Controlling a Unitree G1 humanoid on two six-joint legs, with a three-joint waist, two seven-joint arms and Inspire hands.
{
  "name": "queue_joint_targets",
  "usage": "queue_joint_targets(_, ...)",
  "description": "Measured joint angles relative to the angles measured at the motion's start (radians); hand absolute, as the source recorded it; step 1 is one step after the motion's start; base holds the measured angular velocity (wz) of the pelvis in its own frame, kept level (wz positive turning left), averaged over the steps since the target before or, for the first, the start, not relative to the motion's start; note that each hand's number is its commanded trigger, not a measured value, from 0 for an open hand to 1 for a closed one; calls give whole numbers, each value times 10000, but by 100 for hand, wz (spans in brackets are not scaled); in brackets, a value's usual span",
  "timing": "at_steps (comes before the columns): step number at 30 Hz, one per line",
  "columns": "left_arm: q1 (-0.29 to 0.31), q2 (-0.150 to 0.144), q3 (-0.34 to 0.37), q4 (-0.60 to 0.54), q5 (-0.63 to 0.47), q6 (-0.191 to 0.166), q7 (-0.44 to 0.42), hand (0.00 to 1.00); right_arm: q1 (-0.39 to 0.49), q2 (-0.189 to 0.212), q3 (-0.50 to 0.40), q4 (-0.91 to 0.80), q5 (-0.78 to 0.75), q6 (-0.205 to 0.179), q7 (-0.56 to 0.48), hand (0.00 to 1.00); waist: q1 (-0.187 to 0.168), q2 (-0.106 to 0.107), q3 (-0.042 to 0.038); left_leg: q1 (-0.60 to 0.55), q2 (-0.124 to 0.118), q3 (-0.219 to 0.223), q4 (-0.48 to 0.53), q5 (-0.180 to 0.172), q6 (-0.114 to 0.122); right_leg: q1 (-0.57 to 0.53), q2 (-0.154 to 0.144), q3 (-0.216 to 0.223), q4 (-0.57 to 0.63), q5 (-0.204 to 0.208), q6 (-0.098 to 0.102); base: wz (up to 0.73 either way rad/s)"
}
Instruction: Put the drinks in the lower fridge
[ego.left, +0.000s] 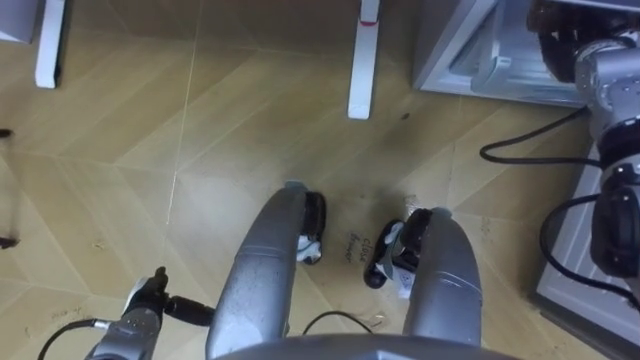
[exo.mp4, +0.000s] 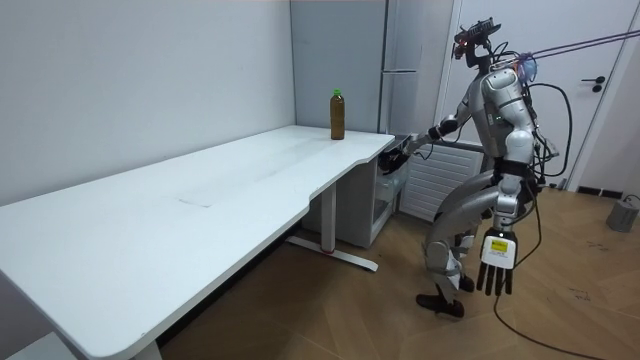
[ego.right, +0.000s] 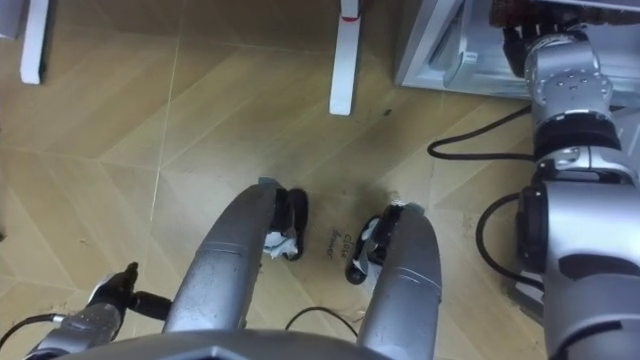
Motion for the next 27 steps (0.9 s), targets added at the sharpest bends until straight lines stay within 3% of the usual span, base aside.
queue_joint_targets(9, 81, 2, -2, 0, -188, -367, 80, 0, 1, -12, 16, 0, 0, 0, 1, 0, 14, 89, -55, 16, -14, 21, 109, -3, 5, 6, -31, 19, 140, -44, 28, 0)
queue_joint_targets(27, 594, 53, -41, -76, -588, -361, 83, 0, 232, -21, 37, 58, 450, 7, 501, 0, 38, 155, -40, 250, 5, -27, 82, -32, 13, 254, 33, 43, 56, -38, 67, 0)
